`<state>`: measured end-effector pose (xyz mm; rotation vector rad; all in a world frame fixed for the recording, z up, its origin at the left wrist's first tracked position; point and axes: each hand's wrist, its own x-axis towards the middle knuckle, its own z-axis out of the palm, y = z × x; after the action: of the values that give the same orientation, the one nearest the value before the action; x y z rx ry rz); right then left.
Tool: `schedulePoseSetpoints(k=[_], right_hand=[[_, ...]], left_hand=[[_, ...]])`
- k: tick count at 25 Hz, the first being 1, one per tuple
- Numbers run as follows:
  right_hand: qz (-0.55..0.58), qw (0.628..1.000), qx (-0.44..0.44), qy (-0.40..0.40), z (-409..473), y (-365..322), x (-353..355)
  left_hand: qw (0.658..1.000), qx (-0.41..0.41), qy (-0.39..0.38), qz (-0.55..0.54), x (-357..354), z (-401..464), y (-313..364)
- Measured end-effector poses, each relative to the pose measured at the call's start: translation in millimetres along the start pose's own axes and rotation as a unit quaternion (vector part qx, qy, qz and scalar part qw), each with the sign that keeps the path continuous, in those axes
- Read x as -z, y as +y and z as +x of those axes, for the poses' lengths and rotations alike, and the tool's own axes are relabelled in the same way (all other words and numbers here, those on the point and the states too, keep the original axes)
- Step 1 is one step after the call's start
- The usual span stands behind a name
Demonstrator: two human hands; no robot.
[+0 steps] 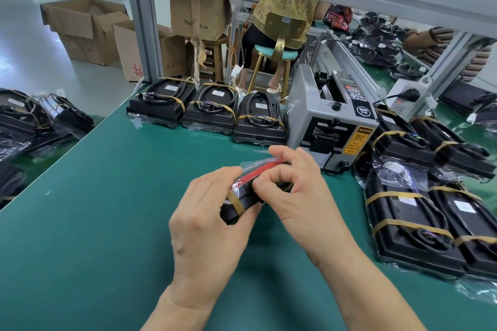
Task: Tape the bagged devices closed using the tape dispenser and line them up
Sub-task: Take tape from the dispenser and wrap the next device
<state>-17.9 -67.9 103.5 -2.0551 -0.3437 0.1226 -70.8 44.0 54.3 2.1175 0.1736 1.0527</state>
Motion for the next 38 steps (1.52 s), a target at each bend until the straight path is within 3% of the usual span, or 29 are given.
schedulePoseSetpoints(k=[9, 14, 20, 24, 29, 31, 35, 38], right_hand=[[0.002, 0.999, 0.016, 0.043, -2, 1, -8], [0.141, 0.987, 0.006, 0.074, 0, 8, -8], [0.008, 0.997, 0.063, 0.047, -4, 5, -17], [0.066, 0.994, 0.008, 0.087, 11, 25, 6], [0.203, 0.976, -0.019, -0.074, 17, 52, 22], [0.239, 0.967, -0.013, -0.088, 20, 56, 23], [0.257, 0.964, -0.007, -0.072, 26, 58, 26], [0.258, 0.962, 0.008, -0.084, 25, 59, 27]], left_hand=[[1.000, -0.001, 0.007, -0.015, 1, 1, 2], [1.000, -0.003, 0.004, 0.005, 2, -1, 0], [1.000, 0.016, 0.003, 0.000, 5, 1, -5], [0.996, 0.062, -0.035, -0.048, 24, 3, -18], [0.988, 0.093, -0.096, -0.077, 46, 9, -35], [0.986, 0.101, -0.115, -0.069, 51, 16, -34], [0.980, -0.079, -0.133, 0.122, 43, 31, -5], [0.960, -0.099, -0.225, 0.131, 19, 37, 25]])
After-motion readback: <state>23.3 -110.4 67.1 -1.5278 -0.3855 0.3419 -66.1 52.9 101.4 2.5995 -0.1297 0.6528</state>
